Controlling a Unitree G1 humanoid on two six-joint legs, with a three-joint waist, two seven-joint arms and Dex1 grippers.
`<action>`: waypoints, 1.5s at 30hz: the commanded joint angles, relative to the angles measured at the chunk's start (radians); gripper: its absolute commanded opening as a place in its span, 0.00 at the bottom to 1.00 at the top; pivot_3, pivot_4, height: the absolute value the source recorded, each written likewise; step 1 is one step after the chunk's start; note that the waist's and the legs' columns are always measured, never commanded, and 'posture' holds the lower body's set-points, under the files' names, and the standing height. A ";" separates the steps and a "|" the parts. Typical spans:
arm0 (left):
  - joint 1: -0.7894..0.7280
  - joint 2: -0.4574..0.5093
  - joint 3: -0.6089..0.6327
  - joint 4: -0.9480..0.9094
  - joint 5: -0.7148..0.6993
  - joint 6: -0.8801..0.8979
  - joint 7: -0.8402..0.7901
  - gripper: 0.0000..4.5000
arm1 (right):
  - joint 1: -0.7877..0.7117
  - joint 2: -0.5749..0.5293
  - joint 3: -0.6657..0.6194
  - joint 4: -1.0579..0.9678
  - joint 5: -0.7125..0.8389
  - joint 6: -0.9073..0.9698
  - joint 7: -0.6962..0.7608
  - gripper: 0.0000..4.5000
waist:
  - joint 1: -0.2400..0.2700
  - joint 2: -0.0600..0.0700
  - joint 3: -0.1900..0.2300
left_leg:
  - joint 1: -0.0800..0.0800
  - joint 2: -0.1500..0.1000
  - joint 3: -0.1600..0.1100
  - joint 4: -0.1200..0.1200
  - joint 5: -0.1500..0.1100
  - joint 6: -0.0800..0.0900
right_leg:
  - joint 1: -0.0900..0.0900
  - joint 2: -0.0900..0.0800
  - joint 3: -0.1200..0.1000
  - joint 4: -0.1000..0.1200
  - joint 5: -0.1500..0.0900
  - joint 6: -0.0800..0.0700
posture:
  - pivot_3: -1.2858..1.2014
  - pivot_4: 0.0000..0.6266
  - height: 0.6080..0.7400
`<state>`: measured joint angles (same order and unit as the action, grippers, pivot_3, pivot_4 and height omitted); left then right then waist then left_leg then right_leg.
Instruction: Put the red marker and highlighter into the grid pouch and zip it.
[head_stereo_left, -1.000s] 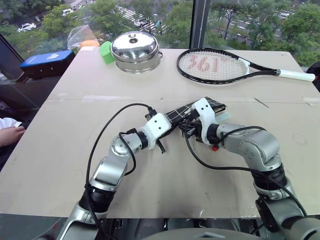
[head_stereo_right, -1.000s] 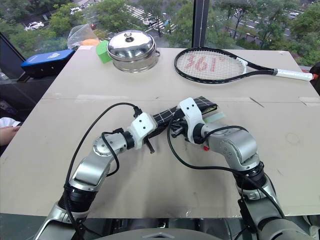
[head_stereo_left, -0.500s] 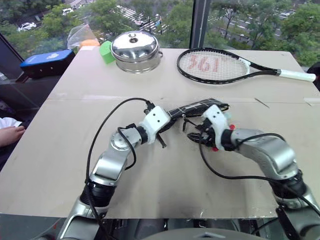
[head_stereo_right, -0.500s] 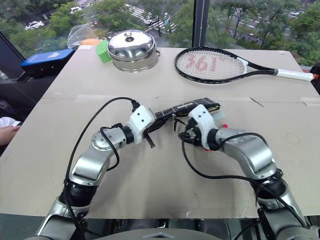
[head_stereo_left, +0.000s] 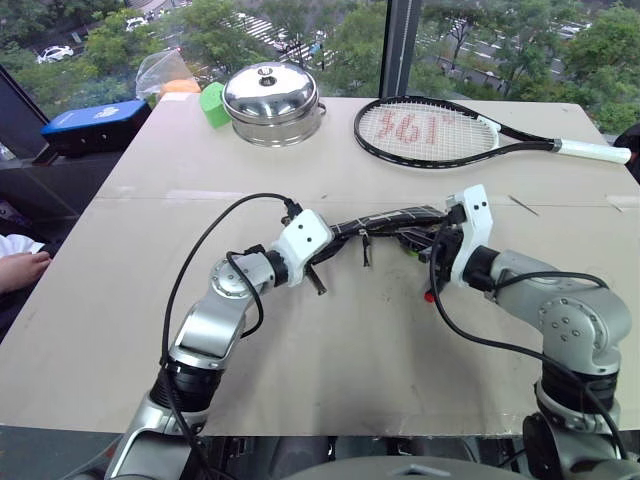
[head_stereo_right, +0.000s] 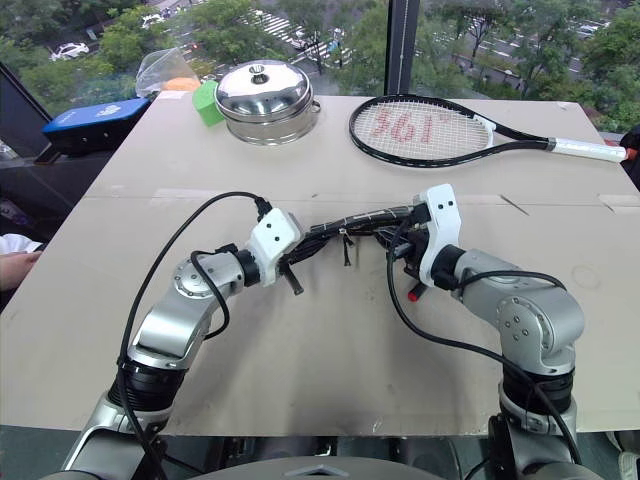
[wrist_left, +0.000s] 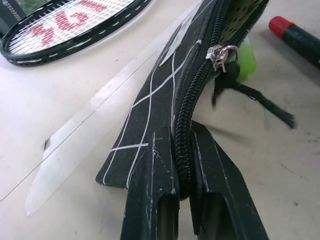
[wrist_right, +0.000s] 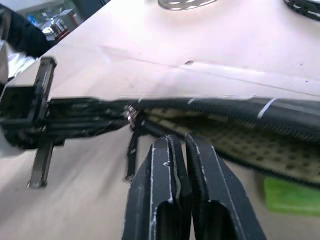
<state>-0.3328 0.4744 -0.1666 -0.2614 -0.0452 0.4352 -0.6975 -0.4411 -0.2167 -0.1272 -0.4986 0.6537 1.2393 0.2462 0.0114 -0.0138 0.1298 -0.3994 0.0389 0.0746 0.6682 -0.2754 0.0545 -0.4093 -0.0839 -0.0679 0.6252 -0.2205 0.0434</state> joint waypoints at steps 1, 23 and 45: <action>-0.023 0.006 0.004 -0.039 -0.016 -0.007 -0.008 0.00 | -0.037 -0.007 0.040 0.062 -0.054 -0.031 -0.034 0.03 | 0.001 0.000 0.000 | 0.000 0.000 0.000 0.000 0.000 0.000 | 0.000 0.000 0.000 0.000 0.000 0.000 | 0.52 0.24 1.00; -0.033 0.049 -0.014 0.040 0.050 -0.003 0.011 0.00 | -0.310 -0.308 0.810 0.469 -0.993 -0.918 0.233 0.94 | -0.024 0.000 0.001 | 0.000 0.000 0.001 0.000 0.003 -0.006 | 0.000 0.000 0.000 0.000 0.000 0.001 | 0.52 0.24 1.00; -0.047 0.065 0.077 0.110 0.003 -0.018 0.013 0.00 | -0.141 -0.563 0.366 0.390 -0.624 -0.855 0.756 0.98 | -0.008 -0.001 0.001 | 0.002 0.000 0.002 0.001 0.001 -0.001 | 0.000 0.000 0.001 0.000 -0.002 -0.003 | 0.52 0.24 1.00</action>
<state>-0.3771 0.5312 -0.1189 -0.1299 -0.0276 0.4332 -0.6901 -0.5318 -0.7791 0.2220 -0.1893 0.0443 0.4700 0.9595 0.0037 -0.0151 0.1310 -0.3975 0.0383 0.0770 0.6687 -0.2748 0.0538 -0.4089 -0.0840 -0.0666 0.6250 -0.2229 0.0400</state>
